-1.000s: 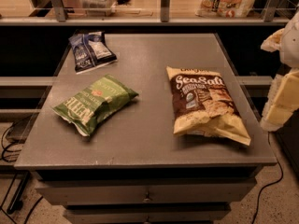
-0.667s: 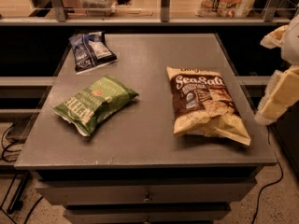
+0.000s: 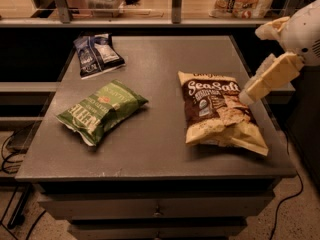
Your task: Pick blue chip bag
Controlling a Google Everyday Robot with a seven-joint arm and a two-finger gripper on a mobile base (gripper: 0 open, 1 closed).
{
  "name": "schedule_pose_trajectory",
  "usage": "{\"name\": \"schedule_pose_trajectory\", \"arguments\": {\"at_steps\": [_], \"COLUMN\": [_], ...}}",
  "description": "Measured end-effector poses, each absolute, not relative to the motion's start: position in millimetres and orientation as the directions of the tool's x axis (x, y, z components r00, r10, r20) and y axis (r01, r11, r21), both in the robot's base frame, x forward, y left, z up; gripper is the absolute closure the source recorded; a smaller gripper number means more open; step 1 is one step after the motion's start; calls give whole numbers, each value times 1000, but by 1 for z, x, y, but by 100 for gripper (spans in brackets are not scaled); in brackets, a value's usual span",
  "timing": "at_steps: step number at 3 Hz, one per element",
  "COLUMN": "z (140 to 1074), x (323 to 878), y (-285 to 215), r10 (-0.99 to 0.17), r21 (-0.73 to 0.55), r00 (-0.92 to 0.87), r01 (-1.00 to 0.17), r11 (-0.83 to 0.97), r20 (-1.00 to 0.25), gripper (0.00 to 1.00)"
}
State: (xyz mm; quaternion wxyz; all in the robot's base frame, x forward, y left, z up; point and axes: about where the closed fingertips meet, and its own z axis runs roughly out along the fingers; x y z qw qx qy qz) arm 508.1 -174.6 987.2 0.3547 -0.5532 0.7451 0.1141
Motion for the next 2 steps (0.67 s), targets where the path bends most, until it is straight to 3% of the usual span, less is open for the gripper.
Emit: {"name": "schedule_pose_trajectory", "arguments": {"at_steps": [2], "z": [985], "x": [509], "y": [-161], "r10": [-720], "r21": [-192], "r00": [-128], "r01": [-919], "r11": [345], "r20": [-682], "gripper": [0]}}
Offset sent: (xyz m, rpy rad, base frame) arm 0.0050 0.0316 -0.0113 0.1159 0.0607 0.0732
